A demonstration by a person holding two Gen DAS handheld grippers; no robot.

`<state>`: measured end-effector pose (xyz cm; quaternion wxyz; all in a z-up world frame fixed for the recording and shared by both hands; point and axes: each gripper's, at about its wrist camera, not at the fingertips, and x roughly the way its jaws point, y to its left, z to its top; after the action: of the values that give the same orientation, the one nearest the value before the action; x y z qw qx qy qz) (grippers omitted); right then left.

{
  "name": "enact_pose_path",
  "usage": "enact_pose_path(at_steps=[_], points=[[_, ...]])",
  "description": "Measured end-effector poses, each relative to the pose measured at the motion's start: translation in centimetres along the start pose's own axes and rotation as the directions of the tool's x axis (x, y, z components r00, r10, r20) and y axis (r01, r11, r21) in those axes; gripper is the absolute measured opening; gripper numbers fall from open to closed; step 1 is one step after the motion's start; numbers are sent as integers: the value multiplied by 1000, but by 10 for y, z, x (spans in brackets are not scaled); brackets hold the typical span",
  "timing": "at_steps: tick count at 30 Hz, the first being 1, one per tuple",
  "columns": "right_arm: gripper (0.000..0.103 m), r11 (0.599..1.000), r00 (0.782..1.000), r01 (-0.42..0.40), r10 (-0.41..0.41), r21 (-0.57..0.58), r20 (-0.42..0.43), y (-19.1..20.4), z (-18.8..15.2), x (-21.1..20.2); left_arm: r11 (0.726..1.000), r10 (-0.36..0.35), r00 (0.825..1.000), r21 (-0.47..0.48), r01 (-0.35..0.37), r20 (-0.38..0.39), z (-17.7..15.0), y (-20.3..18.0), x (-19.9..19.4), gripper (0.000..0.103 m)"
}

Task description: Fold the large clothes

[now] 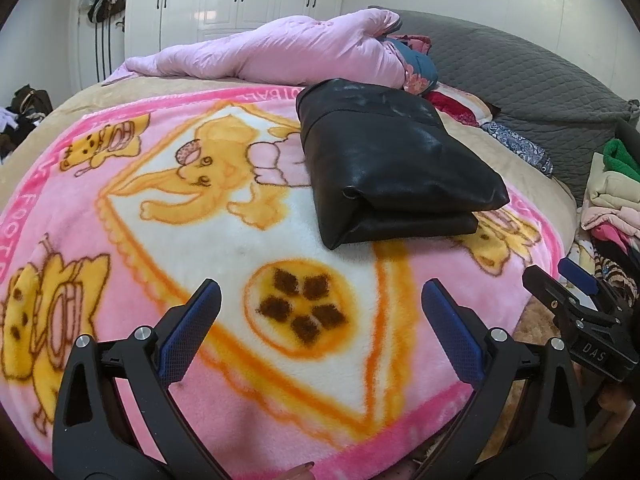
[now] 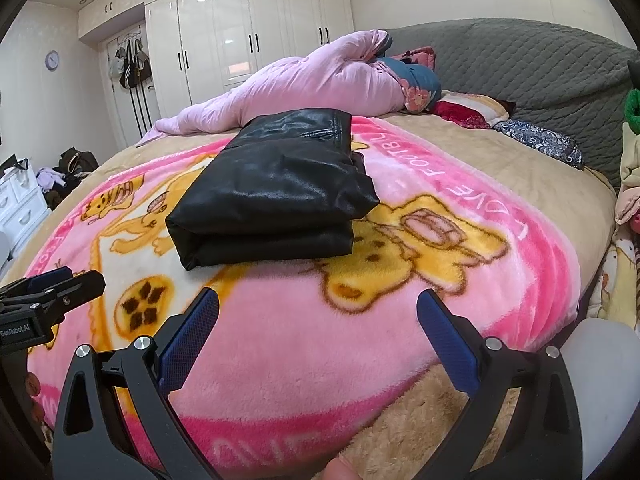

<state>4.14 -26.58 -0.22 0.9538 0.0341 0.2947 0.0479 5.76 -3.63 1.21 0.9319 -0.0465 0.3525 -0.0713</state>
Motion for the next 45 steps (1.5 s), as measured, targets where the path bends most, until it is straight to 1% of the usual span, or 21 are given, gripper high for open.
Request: enact_pose_path(at_steps=[7, 45], points=[[99, 1000, 1000, 0, 0, 0, 1, 0, 0, 0, 1000, 0, 1000, -3, 0, -8, 0, 0, 0, 94], [99, 1000, 1000, -2, 2, -10, -3, 6, 5, -3, 1000, 10, 1000, 3, -10, 9, 5, 3, -6, 94]])
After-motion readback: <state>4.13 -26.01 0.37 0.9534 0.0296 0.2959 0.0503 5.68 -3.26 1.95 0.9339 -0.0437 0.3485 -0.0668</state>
